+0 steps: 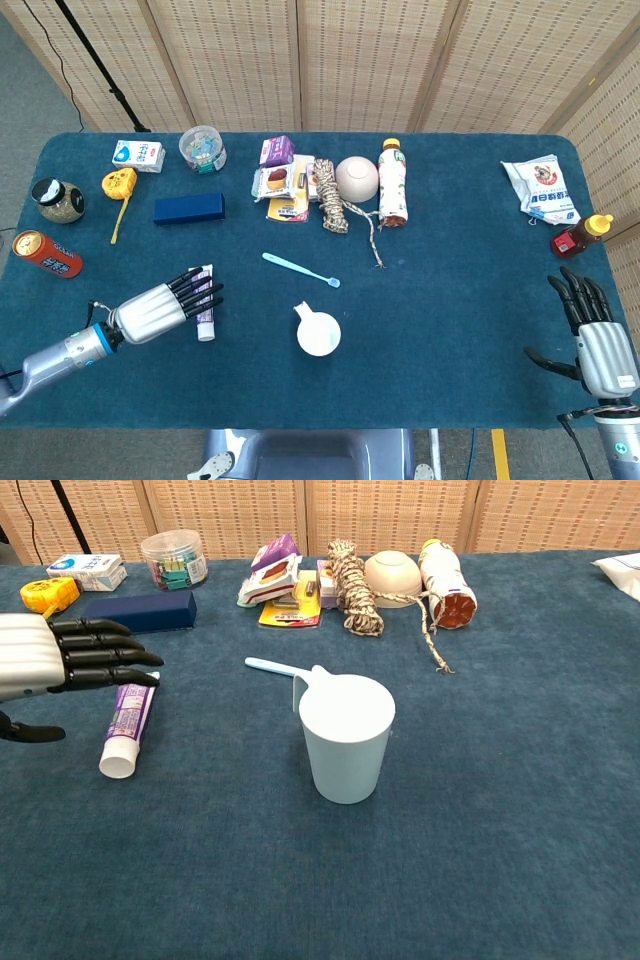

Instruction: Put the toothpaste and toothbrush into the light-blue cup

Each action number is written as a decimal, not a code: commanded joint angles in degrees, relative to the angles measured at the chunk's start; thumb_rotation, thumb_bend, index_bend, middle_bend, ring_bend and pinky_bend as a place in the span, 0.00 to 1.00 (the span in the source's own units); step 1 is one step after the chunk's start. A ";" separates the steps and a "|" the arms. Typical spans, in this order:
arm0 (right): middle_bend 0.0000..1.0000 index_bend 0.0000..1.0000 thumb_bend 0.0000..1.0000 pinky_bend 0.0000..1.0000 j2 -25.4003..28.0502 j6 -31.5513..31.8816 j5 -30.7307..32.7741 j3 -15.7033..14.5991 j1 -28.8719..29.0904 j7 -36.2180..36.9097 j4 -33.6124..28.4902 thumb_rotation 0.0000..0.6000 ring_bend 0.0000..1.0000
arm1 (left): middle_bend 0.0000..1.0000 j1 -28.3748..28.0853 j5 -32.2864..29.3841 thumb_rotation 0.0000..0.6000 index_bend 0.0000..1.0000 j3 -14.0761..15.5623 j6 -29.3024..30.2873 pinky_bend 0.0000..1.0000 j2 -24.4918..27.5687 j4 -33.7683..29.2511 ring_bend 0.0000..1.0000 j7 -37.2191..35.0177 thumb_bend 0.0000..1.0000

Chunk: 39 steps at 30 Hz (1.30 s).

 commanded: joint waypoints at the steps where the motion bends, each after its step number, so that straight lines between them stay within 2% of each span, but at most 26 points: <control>1: 0.00 0.04 0.00 0.00 -0.06 -0.26 0.07 0.30 -0.07 0.35 0.12 1.00 0.00 | 0.00 -1.18 -0.12 1.00 0.00 1.52 -1.88 0.01 -1.69 1.59 0.00 0.36 0.29; 7: 0.00 0.04 0.00 0.00 0.03 -0.47 -0.07 0.86 -0.37 1.07 0.20 1.00 0.00 | 0.00 -2.97 -1.16 1.00 0.00 2.42 -2.78 0.05 -4.09 2.16 0.00 1.48 0.33; 11: 0.00 0.04 0.00 0.00 0.03 -0.62 -0.36 1.04 -0.50 1.21 0.21 1.00 0.00 | 0.00 -3.90 -2.01 1.00 0.00 3.09 -3.89 0.13 -4.41 1.58 0.00 1.99 0.39; 15: 0.00 0.04 0.00 0.00 0.02 -0.96 -0.46 1.18 -0.53 1.56 0.19 1.00 0.00 | 0.01 -4.79 -2.40 1.00 0.01 4.26 -5.43 0.30 -4.19 0.31 0.06 1.63 0.45; 17: 0.00 0.04 0.00 0.00 0.04 -1.14 -0.55 1.27 -0.52 1.91 0.21 1.00 0.00 | 0.04 -5.32 -2.79 1.00 0.06 4.55 -6.08 0.35 -3.97 -0.70 0.09 2.10 0.48; 19: 0.00 0.04 0.00 0.00 0.05 -1.16 -0.60 1.39 -0.57 2.05 0.24 1.00 0.00 | 0.12 -5.39 -3.42 1.00 0.17 4.51 -6.20 0.38 -3.98 -1.29 0.15 2.69 0.50; 27: 0.00 0.04 0.00 0.00 0.28 -1.01 -1.32 1.49 -0.86 2.85 -0.01 1.00 0.00 | 0.39 -3.61 -5.06 1.00 0.50 4.82 -2.80 0.46 -5.84 1.25 0.36 4.15 0.50; 30: 0.00 0.05 0.00 0.00 0.34 -1.05 -1.51 1.52 -0.91 3.09 -0.11 1.00 0.00 | 0.44 -2.88 -6.08 1.00 0.54 4.20 0.07 0.47 -6.09 1.98 0.40 2.75 0.50; 34: 0.00 0.05 0.00 0.00 0.37 -1.21 -1.67 1.54 -0.94 3.28 -0.18 1.00 0.00 | 0.44 -2.29 -8.02 1.00 0.54 2.52 3.99 0.47 -5.18 0.72 0.40 0.31 0.50; 39: 0.00 0.05 0.00 0.00 0.43 -1.42 -2.09 1.49 -0.94 3.38 -0.37 1.00 0.00 | 0.44 -1.74 -12.49 1.00 0.54 -2.31 10.76 0.47 -1.09 -5.67 0.40 -4.40 0.50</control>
